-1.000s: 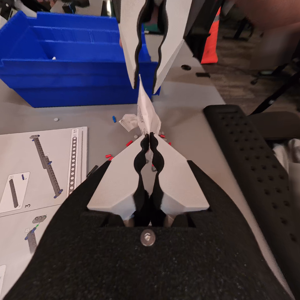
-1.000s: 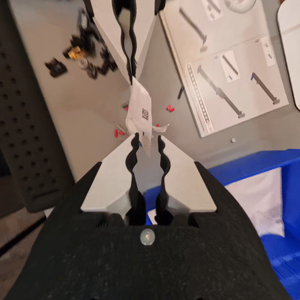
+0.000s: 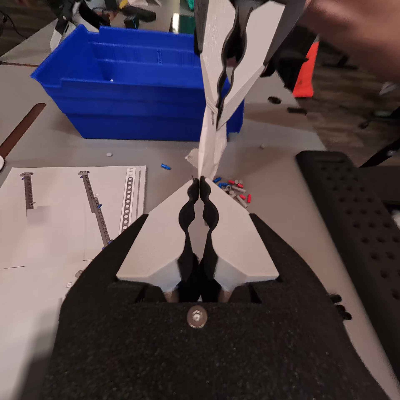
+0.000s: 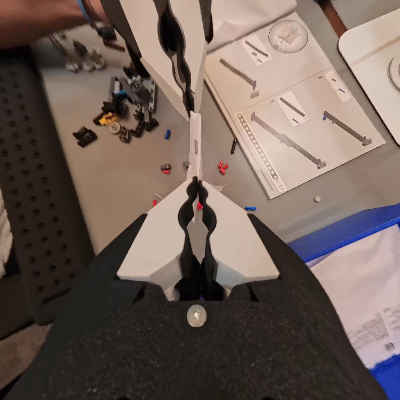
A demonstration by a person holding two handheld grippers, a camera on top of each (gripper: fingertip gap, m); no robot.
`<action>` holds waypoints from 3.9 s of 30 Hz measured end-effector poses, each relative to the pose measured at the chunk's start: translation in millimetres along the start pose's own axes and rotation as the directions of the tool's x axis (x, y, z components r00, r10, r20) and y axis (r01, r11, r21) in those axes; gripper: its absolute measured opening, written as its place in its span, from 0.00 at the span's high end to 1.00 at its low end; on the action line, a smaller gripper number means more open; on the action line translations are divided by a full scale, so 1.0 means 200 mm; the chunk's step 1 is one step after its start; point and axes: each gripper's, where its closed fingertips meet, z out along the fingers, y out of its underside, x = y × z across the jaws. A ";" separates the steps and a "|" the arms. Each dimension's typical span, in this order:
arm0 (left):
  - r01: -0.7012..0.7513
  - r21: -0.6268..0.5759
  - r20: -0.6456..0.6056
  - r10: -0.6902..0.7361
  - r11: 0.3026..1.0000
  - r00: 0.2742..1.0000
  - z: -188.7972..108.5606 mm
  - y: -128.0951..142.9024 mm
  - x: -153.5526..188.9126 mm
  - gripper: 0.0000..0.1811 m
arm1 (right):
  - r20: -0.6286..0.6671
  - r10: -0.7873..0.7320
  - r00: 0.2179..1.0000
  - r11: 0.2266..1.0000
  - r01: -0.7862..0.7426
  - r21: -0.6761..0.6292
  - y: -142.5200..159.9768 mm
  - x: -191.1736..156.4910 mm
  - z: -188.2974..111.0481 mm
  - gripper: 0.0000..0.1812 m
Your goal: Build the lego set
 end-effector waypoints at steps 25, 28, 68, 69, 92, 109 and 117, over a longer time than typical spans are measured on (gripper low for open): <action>0.036 0.067 -0.024 -0.034 0.997 0.999 -0.06 -0.05 0.00 1.00 | 0.009 0.042 0.999 0.997 -0.043 0.066 -0.02 0.00 -0.04 1.00; 0.004 0.038 0.009 -0.004 0.999 1.000 -0.05 -0.04 -0.01 1.00 | 0.002 0.068 0.998 0.996 -0.068 0.065 -0.02 0.01 -0.03 0.99; -0.010 -0.029 -0.109 0.007 1.000 0.994 0.07 -0.06 0.15 1.00 | -0.021 -0.077 0.997 0.981 0.072 -0.180 -0.09 -0.07 -0.03 0.98; 0.012 0.004 -0.121 -0.011 1.000 0.993 0.05 -0.08 0.14 1.00 | -0.053 -0.056 0.997 0.992 0.049 -0.113 -0.12 -0.05 -0.05 0.95; 0.143 0.162 -0.220 -0.105 0.976 0.970 -0.13 -0.11 0.07 1.00 | 0.087 0.151 0.985 0.931 -0.171 0.322 -0.10 -0.09 -0.08 1.00; 0.294 0.201 -0.380 -0.202 0.934 0.903 -0.06 -0.16 0.15 1.00 | -0.052 0.144 0.988 0.959 -0.126 0.255 -0.08 -0.06 0.03 0.95; 0.295 0.185 -0.389 -0.205 0.938 0.898 -0.09 -0.14 0.15 1.00 | -0.130 0.040 0.991 0.967 -0.006 0.255 -0.10 -0.07 0.03 1.00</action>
